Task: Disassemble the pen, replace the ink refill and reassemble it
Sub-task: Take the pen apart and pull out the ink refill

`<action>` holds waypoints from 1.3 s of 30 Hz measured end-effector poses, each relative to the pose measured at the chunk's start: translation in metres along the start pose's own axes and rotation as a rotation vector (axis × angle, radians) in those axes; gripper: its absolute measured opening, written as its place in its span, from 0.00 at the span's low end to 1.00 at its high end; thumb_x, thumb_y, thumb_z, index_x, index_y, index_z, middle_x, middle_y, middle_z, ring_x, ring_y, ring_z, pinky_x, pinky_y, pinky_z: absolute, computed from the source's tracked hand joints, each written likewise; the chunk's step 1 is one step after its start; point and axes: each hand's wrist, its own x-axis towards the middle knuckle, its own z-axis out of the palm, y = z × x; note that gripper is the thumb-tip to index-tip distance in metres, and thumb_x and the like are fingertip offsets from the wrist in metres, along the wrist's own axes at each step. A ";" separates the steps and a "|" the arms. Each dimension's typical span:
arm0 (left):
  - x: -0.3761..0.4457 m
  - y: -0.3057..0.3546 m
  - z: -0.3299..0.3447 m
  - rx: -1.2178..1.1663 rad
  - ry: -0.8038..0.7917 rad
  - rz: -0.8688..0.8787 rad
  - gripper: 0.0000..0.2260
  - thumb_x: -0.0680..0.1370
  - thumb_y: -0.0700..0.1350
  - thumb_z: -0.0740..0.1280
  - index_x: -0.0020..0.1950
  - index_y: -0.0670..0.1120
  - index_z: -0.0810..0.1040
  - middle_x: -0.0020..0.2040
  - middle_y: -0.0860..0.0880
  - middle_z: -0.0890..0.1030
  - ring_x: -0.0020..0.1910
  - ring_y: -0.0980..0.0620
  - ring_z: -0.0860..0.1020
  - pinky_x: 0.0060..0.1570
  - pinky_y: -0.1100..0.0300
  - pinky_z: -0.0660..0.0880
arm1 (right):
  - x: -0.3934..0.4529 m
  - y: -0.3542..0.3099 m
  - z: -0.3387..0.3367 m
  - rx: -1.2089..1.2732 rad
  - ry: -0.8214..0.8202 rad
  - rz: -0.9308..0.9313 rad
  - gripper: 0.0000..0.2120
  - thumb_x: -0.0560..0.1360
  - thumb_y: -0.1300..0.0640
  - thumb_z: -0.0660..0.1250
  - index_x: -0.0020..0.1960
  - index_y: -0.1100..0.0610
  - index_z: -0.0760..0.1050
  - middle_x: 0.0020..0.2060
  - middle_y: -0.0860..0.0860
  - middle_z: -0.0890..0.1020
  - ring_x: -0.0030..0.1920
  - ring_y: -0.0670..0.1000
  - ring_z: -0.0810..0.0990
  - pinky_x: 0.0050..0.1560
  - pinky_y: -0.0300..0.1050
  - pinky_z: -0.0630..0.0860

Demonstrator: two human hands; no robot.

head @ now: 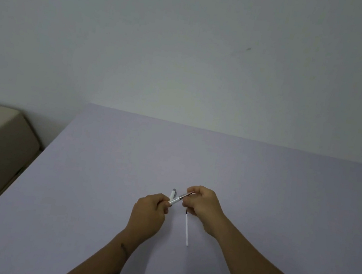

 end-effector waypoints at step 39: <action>-0.015 0.015 -0.008 -0.071 -0.112 -0.063 0.08 0.79 0.44 0.64 0.47 0.47 0.84 0.36 0.50 0.80 0.32 0.55 0.73 0.35 0.64 0.70 | -0.029 -0.015 0.003 0.262 -0.103 0.206 0.06 0.78 0.60 0.67 0.50 0.59 0.82 0.46 0.55 0.84 0.50 0.55 0.83 0.46 0.48 0.79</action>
